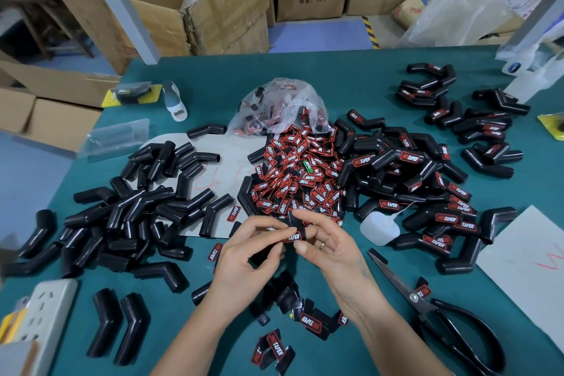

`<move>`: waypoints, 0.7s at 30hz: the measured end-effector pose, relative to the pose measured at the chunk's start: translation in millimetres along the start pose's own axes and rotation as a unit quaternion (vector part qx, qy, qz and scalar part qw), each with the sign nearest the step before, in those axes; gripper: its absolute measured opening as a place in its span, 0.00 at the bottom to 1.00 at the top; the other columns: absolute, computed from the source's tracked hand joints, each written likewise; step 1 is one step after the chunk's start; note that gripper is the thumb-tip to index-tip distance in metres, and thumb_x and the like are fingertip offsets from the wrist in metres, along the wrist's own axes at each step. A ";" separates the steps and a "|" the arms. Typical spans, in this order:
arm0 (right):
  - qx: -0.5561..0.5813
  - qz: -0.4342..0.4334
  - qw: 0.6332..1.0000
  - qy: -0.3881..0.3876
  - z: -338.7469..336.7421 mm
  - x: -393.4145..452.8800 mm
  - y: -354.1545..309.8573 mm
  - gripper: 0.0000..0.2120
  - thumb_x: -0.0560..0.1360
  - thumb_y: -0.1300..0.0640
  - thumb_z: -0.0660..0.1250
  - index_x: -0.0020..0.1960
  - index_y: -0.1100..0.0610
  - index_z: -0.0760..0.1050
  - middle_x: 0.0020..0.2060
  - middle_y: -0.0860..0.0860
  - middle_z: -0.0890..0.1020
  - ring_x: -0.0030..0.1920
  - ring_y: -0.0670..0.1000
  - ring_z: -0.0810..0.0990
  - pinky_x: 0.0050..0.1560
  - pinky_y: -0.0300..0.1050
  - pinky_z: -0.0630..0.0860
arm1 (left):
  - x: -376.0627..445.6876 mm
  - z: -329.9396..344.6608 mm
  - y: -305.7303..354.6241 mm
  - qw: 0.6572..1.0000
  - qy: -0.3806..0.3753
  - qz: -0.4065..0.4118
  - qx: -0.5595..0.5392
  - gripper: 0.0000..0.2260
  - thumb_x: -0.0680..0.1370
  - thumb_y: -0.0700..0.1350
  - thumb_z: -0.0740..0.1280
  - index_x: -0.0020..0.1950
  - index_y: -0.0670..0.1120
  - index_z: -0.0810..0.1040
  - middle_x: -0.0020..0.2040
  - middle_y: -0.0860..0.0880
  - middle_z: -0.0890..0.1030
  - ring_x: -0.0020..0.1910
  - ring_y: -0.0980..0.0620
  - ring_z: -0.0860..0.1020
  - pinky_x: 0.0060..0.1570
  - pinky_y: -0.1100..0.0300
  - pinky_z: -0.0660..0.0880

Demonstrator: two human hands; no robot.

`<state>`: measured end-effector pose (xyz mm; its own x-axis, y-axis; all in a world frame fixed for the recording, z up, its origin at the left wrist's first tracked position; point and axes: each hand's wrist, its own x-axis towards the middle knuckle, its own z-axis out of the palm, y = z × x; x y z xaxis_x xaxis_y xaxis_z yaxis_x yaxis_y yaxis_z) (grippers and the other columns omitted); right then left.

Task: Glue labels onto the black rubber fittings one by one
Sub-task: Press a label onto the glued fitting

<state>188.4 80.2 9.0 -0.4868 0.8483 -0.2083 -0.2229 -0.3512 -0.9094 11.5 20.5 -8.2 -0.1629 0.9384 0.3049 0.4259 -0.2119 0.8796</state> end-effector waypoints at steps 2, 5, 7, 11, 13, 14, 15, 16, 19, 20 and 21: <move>-0.002 0.001 1.000 0.003 0.2 0.0 0.1 0.21 0.77 0.69 0.72 0.65 0.49 0.82 0.42 0.46 0.79 0.46 0.43 0.77 0.55 0.36 0.75 | -0.2 0.9 0.6 1.000 0.005 -0.002 0.003 0.17 0.78 0.31 0.69 0.61 0.47 0.87 0.59 0.53 0.81 0.56 0.47 0.83 0.54 0.49 0.82; 0.003 -0.009 1.000 0.007 1.3 0.5 -0.2 0.20 0.76 0.68 0.74 0.65 0.53 0.82 0.40 0.43 0.82 0.45 0.41 0.80 0.52 0.32 0.75 | -0.7 4.0 3.9 1.000 0.022 0.008 0.014 0.14 0.79 0.35 0.70 0.61 0.48 0.86 0.58 0.54 0.81 0.59 0.48 0.82 0.61 0.55 0.79; 0.003 -0.007 1.000 0.022 2.2 0.9 0.0 0.20 0.75 0.66 0.75 0.62 0.50 0.83 0.42 0.48 0.84 0.46 0.44 0.81 0.54 0.35 0.76 | -1.1 5.3 6.7 0.999 0.033 -0.006 0.012 0.13 0.79 0.41 0.69 0.61 0.53 0.84 0.58 0.56 0.82 0.60 0.49 0.82 0.63 0.58 0.77; -0.011 0.007 0.999 0.031 3.0 0.7 -0.7 0.20 0.73 0.64 0.77 0.61 0.46 0.84 0.45 0.53 0.86 0.49 0.49 0.81 0.58 0.40 0.77 | -2.6 7.5 10.7 0.995 0.051 -0.075 -0.051 0.16 0.77 0.45 0.70 0.61 0.63 0.77 0.58 0.56 0.84 0.61 0.51 0.82 0.62 0.60 0.76; -0.012 0.006 0.999 0.034 4.7 -0.4 -0.3 0.20 0.73 0.63 0.78 0.62 0.46 0.84 0.46 0.52 0.86 0.49 0.48 0.81 0.56 0.39 0.77 | -3.2 9.7 11.1 0.994 0.057 -0.073 -0.053 0.18 0.77 0.45 0.70 0.62 0.63 0.75 0.59 0.56 0.84 0.62 0.51 0.82 0.63 0.63 0.75; -0.011 0.004 0.999 0.038 6.1 -1.2 -0.1 0.21 0.73 0.64 0.78 0.61 0.46 0.84 0.46 0.52 0.86 0.49 0.47 0.82 0.56 0.39 0.77 | -3.3 10.8 11.5 0.995 0.056 -0.070 -0.051 0.18 0.77 0.45 0.70 0.62 0.64 0.74 0.59 0.56 0.84 0.62 0.52 0.82 0.63 0.64 0.74; -0.009 0.002 0.999 0.043 7.5 -2.2 0.0 0.21 0.74 0.65 0.77 0.61 0.46 0.84 0.47 0.52 0.86 0.50 0.47 0.82 0.56 0.38 0.77 | -3.7 11.9 11.6 0.995 0.056 -0.067 -0.047 0.19 0.77 0.45 0.70 0.63 0.64 0.74 0.60 0.56 0.84 0.63 0.53 0.82 0.64 0.64 0.74; -0.007 0.000 0.999 0.046 9.2 -3.0 0.3 0.21 0.74 0.66 0.77 0.61 0.46 0.84 0.48 0.52 0.87 0.50 0.47 0.82 0.56 0.38 0.78 | -4.2 12.7 11.8 0.996 0.055 -0.062 -0.041 0.20 0.77 0.45 0.70 0.63 0.66 0.74 0.60 0.57 0.84 0.63 0.53 0.81 0.65 0.64 0.73; 0.007 0.005 0.999 0.053 12.0 -4.8 1.2 0.21 0.74 0.67 0.77 0.62 0.47 0.83 0.50 0.52 0.87 0.52 0.48 0.82 0.57 0.39 0.78 | -6.2 13.0 11.1 0.997 0.059 -0.048 -0.015 0.21 0.78 0.46 0.70 0.65 0.68 0.73 0.61 0.58 0.83 0.65 0.55 0.81 0.66 0.64 0.73; 0.011 0.009 0.998 0.055 12.2 -5.0 1.5 0.22 0.74 0.67 0.77 0.62 0.47 0.83 0.51 0.53 0.87 0.53 0.49 0.82 0.59 0.41 0.78 | -6.5 13.1 10.9 0.997 0.059 -0.045 -0.011 0.21 0.78 0.45 0.70 0.65 0.68 0.73 0.62 0.58 0.82 0.65 0.55 0.81 0.66 0.65 0.73; 0.014 0.013 0.998 0.055 12.0 -5.0 1.7 0.22 0.74 0.66 0.77 0.63 0.47 0.83 0.52 0.53 0.87 0.54 0.50 0.82 0.60 0.42 0.79 | -6.9 12.8 10.7 0.998 0.055 -0.043 -0.009 0.22 0.79 0.44 0.70 0.66 0.68 0.73 0.62 0.58 0.82 0.65 0.55 0.81 0.66 0.65 0.73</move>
<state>180.4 70.6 12.8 -0.3974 0.8767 -0.2709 -0.2358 -0.3829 -0.8932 28.6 15.2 -5.5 -0.2957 0.9174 0.2663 0.3910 -0.1381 0.9100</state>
